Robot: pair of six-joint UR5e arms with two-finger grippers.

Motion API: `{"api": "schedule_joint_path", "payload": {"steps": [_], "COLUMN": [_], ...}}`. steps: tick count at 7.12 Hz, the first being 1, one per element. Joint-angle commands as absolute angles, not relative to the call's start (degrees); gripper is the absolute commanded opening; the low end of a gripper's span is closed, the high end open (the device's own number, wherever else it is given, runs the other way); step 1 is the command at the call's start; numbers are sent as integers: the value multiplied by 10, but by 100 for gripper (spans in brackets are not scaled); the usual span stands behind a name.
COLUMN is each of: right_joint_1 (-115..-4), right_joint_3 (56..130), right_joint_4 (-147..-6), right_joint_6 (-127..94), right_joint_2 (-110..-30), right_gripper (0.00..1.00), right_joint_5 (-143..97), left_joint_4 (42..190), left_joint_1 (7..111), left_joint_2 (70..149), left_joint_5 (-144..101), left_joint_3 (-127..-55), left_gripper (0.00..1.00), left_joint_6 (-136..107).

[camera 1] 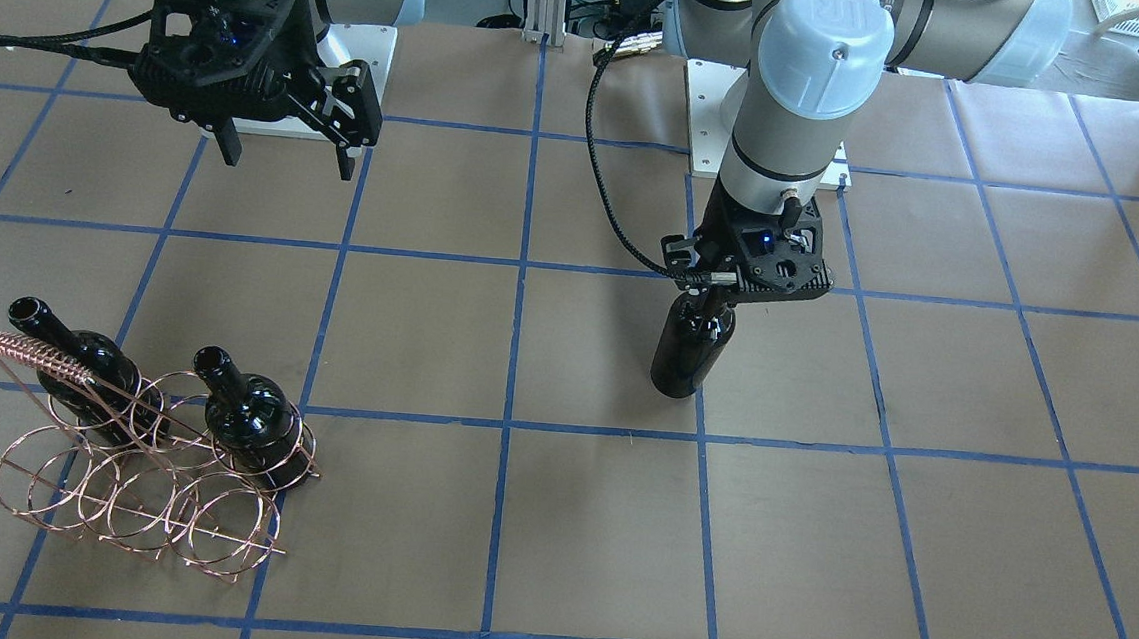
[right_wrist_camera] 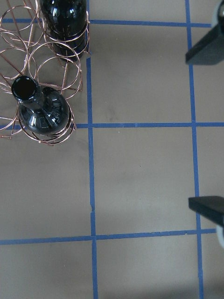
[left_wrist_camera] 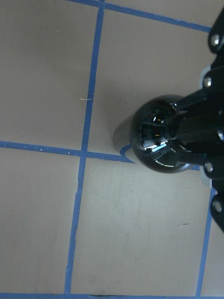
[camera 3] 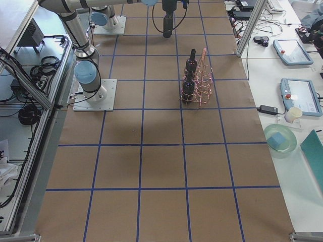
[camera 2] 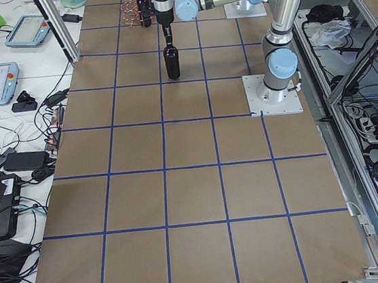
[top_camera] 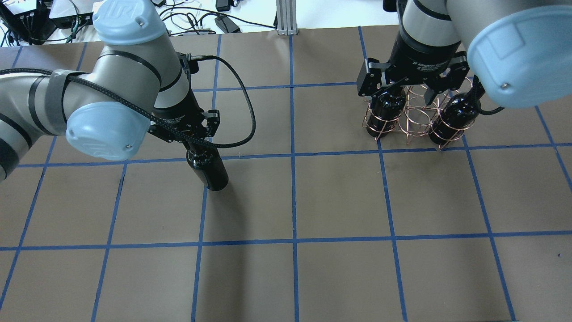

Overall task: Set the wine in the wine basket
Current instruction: 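Lower the upright bottle onto the table and open the left gripper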

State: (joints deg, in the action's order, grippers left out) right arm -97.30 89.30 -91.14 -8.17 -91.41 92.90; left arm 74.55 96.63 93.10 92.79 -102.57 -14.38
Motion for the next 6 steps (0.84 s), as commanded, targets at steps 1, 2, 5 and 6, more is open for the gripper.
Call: {"api": "schedule_joint_path", "payload": {"steps": [1,2,5,6], "right_joint_1": [-974,-973,-974,-974], "right_joint_3": [893,893,893,893], "right_joint_4": [-911,-911,-911,-911], "right_joint_6": [-82,-82,-82,-82], "right_joint_2": [-914,-914,-914,-914], "right_gripper": [100,100,100,100], "right_joint_5": [929,929,929,929], "left_joint_4": [741,741,742,747], "left_joint_1": [967,967,966,966], "left_joint_2": [928,931,936,937], "left_joint_5": [925,925,925,925], "left_joint_3": [-1034,-1036,-1037,-1037], "left_gripper": [0,0,0,99], "left_joint_6": [-147,-145,-142,-147]}}
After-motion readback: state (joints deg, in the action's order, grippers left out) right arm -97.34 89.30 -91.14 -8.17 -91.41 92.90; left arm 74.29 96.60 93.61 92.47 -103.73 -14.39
